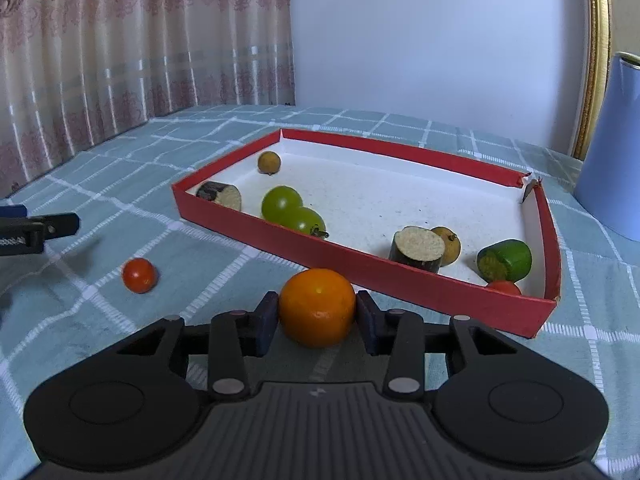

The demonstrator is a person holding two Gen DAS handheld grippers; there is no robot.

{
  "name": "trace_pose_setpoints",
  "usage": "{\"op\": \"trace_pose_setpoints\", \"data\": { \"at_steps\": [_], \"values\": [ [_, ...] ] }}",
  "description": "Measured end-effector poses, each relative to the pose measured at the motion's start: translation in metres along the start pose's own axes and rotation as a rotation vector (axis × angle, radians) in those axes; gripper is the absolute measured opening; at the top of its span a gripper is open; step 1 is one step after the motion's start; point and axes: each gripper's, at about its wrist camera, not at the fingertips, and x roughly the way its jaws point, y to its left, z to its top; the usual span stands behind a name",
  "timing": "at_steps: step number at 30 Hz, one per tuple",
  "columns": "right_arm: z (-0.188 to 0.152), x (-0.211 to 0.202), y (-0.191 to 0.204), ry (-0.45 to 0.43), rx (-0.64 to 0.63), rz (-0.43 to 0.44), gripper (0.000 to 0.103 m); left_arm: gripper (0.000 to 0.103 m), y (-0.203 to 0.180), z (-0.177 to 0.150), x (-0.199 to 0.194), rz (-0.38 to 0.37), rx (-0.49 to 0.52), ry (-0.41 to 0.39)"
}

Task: Organize fruits
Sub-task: 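Grasp the orange with the right gripper, then place the orange in the tray and open the right gripper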

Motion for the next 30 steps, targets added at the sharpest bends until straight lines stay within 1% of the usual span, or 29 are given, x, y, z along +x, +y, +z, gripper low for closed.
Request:
{"op": "trace_pose_setpoints", "data": {
  "at_steps": [3, 7, 10, 14, 20, 24, 26, 27, 28, 30],
  "values": [
    [0.007, -0.014, -0.004, -0.077, 0.020, -0.006, 0.040, 0.103, 0.000, 0.000, 0.000, 0.002, 0.003, 0.001],
    [0.027, -0.012, -0.020, -0.120, 0.063, -0.045, 0.040, 0.103, -0.002, -0.001, -0.001, 0.008, 0.015, -0.003],
    [0.038, 0.000, -0.029, -0.117, 0.080, -0.067, 0.040, 0.103, -0.002, -0.001, -0.001, 0.010, 0.017, -0.003],
    [0.041, 0.018, -0.033, -0.096, 0.071, -0.096, 0.040, 0.103, -0.002, -0.001, -0.001, 0.008, 0.017, -0.001],
    [0.042, 0.024, -0.032, -0.097, 0.047, -0.124, 0.042, 0.103, -0.003, -0.001, -0.002, 0.009, 0.023, 0.000],
    [0.041, 0.029, -0.029, -0.092, 0.021, -0.142, 0.045, 0.103, -0.004, -0.001, -0.001, 0.013, 0.029, 0.000],
    [0.041, 0.028, -0.029, -0.096, 0.020, -0.157, 0.050, 0.103, -0.005, -0.001, -0.001, 0.015, 0.032, 0.000],
    [0.041, 0.027, -0.030, -0.102, 0.020, -0.162, 0.059, 0.103, -0.005, -0.001, -0.001, 0.016, 0.033, 0.000],
    [0.041, 0.026, -0.030, -0.109, 0.021, -0.165, 0.065, 0.103, -0.005, -0.002, -0.001, 0.017, 0.034, -0.001],
    [0.040, 0.020, -0.030, -0.131, 0.026, -0.167, 0.065, 0.103, -0.005, -0.001, -0.001, 0.019, 0.035, -0.001]
  ]
}}
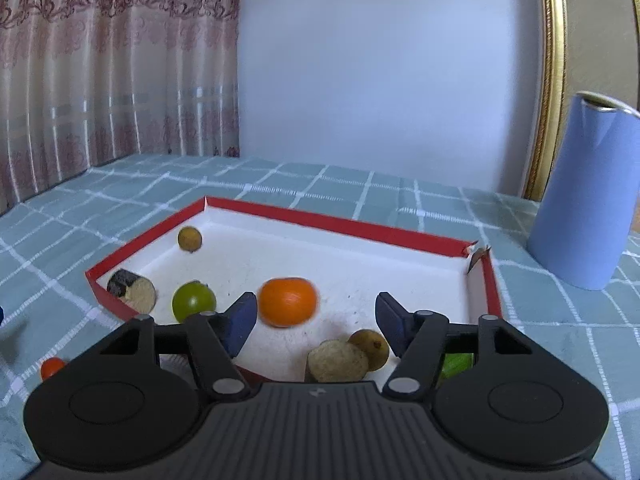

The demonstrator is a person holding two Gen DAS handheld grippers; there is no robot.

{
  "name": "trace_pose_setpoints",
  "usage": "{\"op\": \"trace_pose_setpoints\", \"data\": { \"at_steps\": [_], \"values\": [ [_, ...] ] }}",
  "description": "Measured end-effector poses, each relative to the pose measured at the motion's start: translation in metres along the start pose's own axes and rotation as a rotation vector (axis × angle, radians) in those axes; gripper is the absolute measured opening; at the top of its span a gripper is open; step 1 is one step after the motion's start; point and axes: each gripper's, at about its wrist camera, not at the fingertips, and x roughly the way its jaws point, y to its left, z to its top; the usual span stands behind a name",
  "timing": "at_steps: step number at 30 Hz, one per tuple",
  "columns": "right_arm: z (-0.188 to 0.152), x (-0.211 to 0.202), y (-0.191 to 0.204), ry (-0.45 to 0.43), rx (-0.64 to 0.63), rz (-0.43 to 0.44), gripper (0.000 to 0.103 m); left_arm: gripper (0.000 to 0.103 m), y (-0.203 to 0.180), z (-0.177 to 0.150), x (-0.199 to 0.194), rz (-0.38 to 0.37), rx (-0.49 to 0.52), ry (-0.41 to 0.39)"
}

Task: Organize fruits
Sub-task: 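Place the orange in the tray and open the right gripper, then move the left gripper toward the red cherry tomato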

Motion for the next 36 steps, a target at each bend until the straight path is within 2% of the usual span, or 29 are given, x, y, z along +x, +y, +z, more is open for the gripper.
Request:
{"op": "trace_pose_setpoints", "data": {
  "at_steps": [7, 14, 23, 26, 29, 31, 32, 33, 36],
  "values": [
    [-0.009, -0.038, -0.020, -0.045, 0.063, 0.043, 0.065, 0.103, -0.001, 0.000, -0.003, 0.006, 0.010, -0.005],
    [-0.040, -0.070, -0.056, -0.037, 0.164, 0.072, 0.065, 0.103, -0.020, 0.004, -0.013, -0.047, 0.025, -0.010],
    [-0.058, -0.071, -0.077, -0.032, 0.244, 0.076, 0.065, 0.103, -0.079, 0.000, -0.027, -0.145, 0.185, -0.064],
    [-0.058, -0.072, -0.078, -0.042, 0.248, 0.085, 0.065, 0.085, -0.088, -0.002, -0.023, -0.161, 0.211, -0.039],
    [-0.059, -0.072, -0.080, -0.041, 0.255, 0.093, 0.065, 0.084, -0.091, -0.004, -0.019, -0.190, 0.216, -0.024],
    [-0.060, -0.072, -0.081, -0.042, 0.258, 0.097, 0.065, 0.070, -0.090, -0.004, -0.017, -0.223, 0.213, -0.008],
    [-0.060, -0.072, -0.081, -0.043, 0.259, 0.099, 0.065, 0.059, -0.090, -0.004, -0.015, -0.239, 0.210, 0.010],
    [-0.060, -0.073, -0.081, -0.045, 0.260, 0.100, 0.065, 0.051, -0.089, -0.005, -0.012, -0.247, 0.205, 0.030],
    [-0.060, -0.074, -0.082, -0.052, 0.266, 0.103, 0.065, 0.035, -0.088, -0.005, -0.008, -0.281, 0.185, 0.058]
  ]
}}
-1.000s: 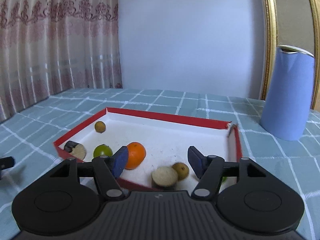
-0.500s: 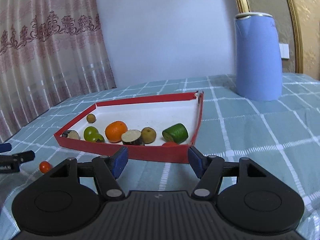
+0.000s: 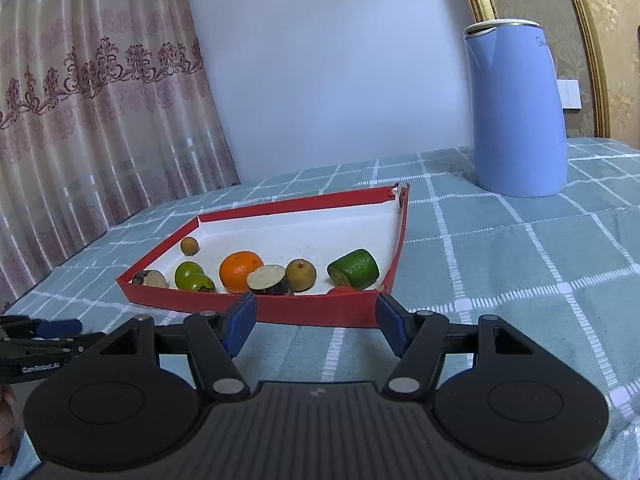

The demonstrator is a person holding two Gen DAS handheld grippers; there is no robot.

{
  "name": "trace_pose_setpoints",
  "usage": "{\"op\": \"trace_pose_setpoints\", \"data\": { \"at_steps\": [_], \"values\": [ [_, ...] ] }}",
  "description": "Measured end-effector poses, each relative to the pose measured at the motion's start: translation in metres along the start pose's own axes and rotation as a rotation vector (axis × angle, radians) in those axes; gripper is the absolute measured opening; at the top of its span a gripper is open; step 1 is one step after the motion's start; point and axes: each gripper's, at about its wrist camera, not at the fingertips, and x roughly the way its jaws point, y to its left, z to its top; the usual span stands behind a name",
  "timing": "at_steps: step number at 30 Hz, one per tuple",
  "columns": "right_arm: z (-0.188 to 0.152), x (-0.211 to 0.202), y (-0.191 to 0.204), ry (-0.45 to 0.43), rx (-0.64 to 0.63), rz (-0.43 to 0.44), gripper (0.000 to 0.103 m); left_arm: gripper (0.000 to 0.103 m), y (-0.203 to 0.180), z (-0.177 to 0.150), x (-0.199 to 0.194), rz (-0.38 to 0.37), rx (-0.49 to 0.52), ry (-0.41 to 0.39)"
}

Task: Organize fruits
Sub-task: 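Move the left gripper toward the red cherry tomato, then grasp the red cherry tomato with the left gripper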

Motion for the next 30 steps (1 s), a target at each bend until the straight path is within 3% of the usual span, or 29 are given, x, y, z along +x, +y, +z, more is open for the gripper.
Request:
{"op": "trace_pose_setpoints", "data": {
  "at_steps": [12, 22, 30],
  "values": [
    [0.000, -0.003, 0.001, -0.018, 0.000, 0.011, 0.065, 0.025, -0.004, 0.001, 0.005, -0.052, 0.016, 0.024],
    [-0.001, -0.001, 0.003, 0.005, -0.002, 0.007, 0.065, 0.024, -0.014, 0.008, 0.009, -0.003, 0.028, 0.033],
    [-0.001, 0.003, 0.003, 0.021, -0.009, -0.004, 0.065, 0.024, -0.027, 0.049, 0.004, 0.061, 0.017, -0.044]
  ]
}}
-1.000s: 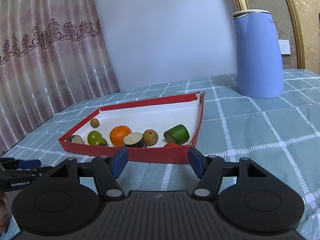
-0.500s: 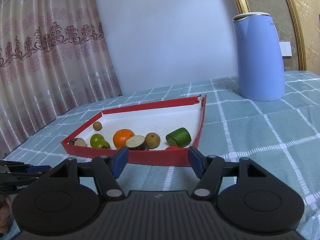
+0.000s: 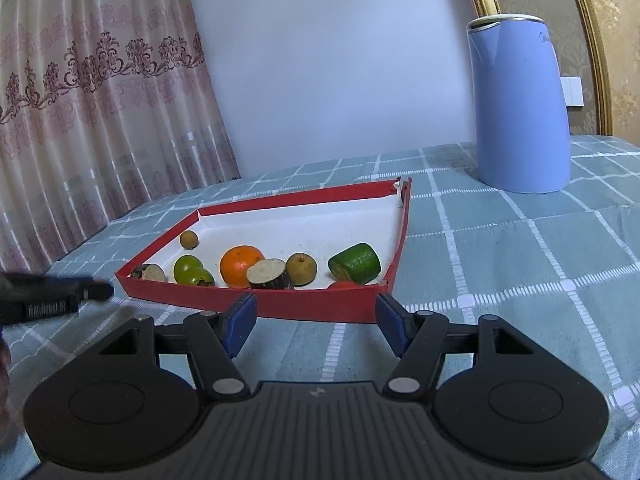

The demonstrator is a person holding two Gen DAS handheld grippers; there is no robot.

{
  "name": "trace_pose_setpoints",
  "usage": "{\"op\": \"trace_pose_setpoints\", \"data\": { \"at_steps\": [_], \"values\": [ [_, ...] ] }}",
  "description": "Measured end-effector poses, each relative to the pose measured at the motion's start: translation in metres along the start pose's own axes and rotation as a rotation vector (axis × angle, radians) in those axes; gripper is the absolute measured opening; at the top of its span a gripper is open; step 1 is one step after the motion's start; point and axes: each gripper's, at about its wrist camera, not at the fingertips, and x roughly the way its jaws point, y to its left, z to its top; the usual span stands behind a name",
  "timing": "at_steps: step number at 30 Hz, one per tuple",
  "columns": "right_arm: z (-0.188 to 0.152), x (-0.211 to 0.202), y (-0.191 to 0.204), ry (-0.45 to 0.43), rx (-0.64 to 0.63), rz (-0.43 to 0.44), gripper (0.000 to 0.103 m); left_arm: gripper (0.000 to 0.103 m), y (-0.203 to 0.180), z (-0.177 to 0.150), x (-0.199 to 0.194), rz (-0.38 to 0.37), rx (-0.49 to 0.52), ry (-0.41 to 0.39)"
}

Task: Organize fruits
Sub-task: 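Grasp the red cherry tomato with the left gripper, then carry the cherry tomato into the tray and open the left gripper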

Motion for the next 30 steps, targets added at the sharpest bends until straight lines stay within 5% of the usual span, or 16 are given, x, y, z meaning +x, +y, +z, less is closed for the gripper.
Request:
{"op": "trace_pose_setpoints", "data": {
  "at_steps": [13, 30],
  "values": [
    [0.000, 0.002, 0.000, 0.006, -0.003, 0.004, 0.065, 0.024, -0.013, 0.038, 0.026, 0.070, -0.013, -0.037],
    [0.001, 0.007, 0.000, 0.034, -0.008, 0.004, 0.067, 0.026, -0.015, 0.034, 0.066, 0.089, -0.020, 0.010]
  ]
}}
